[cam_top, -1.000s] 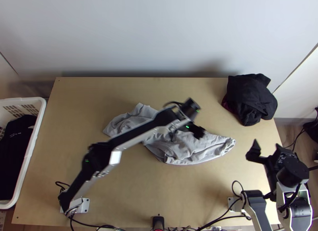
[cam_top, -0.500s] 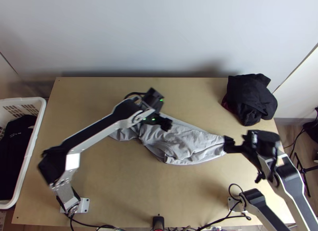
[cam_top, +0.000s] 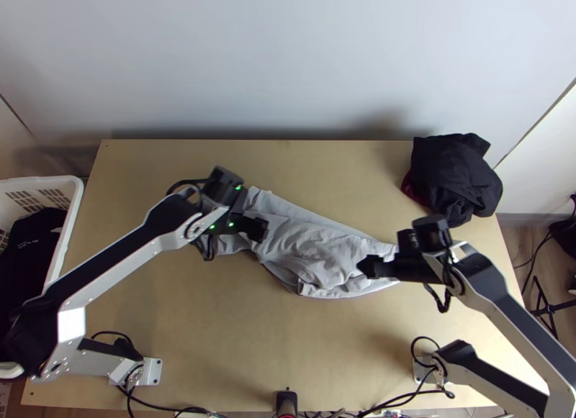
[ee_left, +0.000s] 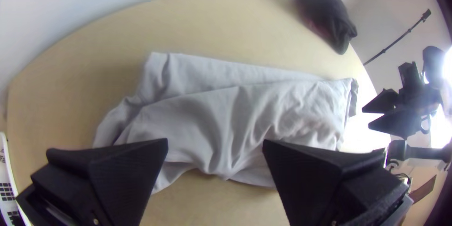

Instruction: Fold the t-shirt

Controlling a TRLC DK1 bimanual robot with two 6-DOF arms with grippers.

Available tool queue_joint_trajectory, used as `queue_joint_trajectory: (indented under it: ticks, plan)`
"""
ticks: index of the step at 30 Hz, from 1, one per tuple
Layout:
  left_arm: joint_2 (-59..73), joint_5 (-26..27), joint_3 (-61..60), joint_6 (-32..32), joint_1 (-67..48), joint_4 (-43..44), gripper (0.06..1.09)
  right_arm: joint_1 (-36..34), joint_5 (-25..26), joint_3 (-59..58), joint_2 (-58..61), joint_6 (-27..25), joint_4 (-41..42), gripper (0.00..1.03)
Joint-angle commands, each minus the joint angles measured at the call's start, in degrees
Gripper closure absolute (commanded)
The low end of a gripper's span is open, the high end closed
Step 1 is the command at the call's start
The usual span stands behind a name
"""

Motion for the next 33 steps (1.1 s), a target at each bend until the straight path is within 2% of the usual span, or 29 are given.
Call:
queue_joint_trajectory:
  ticks: [1,4,12,29,30,33]
  plan:
    - [-5.7,0.0,-7.9,0.4,2.6,1.8,0.11,4.0,-6.7,2.5,8.2,2.1,-3.4,0.05]
    - [-6.8,0.0,-9.2,0.4,3.2,1.9,0.11,6.0,-7.1,1.6,10.3,0.2,-5.9,0.05]
    - [-9.0,0.0,-11.4,0.7,5.4,2.4,0.11,6.5,-6.9,-0.9,10.6,-1.5,-5.7,0.05]
    - [-10.2,0.0,-13.5,1.2,9.3,4.1,0.11,2.6,-2.2,-0.6,17.8,-3.9,3.4,0.05]
    - [-10.2,0.0,-13.7,1.3,9.4,4.3,0.11,2.7,-0.9,-0.4,18.0,-4.1,3.5,0.08]
    - [-10.2,0.0,-14.0,1.5,9.9,4.6,0.11,4.4,4.6,-0.4,18.4,-5.1,4.6,0.29]
